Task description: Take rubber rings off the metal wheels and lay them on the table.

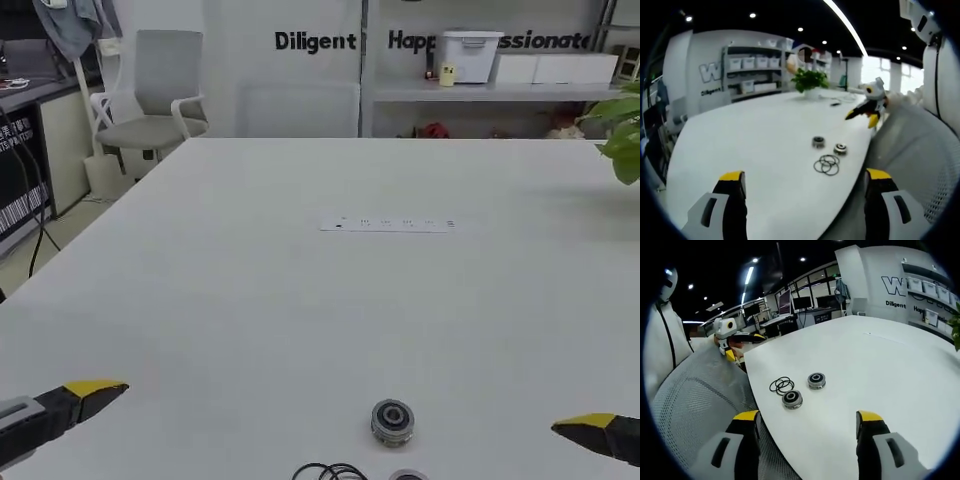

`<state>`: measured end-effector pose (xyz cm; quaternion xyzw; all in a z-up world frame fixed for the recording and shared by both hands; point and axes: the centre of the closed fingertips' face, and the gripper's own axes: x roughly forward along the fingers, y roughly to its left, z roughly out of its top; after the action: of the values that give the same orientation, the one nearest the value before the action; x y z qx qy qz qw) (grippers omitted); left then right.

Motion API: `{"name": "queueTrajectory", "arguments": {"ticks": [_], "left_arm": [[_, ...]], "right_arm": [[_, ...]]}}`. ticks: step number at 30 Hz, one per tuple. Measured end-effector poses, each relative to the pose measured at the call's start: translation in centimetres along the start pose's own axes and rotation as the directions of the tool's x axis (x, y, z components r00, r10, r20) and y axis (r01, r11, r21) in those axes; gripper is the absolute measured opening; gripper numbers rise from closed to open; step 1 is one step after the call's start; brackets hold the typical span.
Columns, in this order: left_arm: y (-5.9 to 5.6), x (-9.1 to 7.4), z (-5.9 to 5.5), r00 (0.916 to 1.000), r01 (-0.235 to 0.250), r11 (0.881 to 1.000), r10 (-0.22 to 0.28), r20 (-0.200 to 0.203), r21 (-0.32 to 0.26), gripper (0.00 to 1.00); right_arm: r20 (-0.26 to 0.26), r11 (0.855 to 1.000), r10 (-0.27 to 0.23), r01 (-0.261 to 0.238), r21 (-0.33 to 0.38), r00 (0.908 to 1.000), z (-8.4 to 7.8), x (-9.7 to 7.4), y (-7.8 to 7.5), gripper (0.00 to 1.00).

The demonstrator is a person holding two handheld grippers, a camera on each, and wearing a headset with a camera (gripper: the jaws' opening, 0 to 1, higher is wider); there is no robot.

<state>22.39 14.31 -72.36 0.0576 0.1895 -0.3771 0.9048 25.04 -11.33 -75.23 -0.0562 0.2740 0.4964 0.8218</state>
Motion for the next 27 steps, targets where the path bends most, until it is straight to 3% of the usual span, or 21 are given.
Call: {"name": "queueTrajectory", "arguments": {"ticks": [8,21,27], "left_arm": [[-0.1,0.0,-0.4,1.0,-0.001,1.0,0.001,-0.008,-0.009,1.0],[0.1,-0.1,-1.2,0.9998,-0.012,0.999,0.012,-0.016,-0.03,1.0],[0.5,-0.2,-1.6,0.9997,-0.023,0.999,0.022,-0.009,-0.045,1.0]], "right_arm": [[-0.041,1.0,-0.006,0.006,0.005,0.9991,-2.1,0.0,0.4,0.87],[-0.038,0.997,-0.062,0.064,0.033,0.9973,-2.9,-0.3,-0.3,0.99],[-0.042,0.997,-0.071,0.073,0.038,0.9966,-3.3,-0.5,-0.5,1.0]]}}
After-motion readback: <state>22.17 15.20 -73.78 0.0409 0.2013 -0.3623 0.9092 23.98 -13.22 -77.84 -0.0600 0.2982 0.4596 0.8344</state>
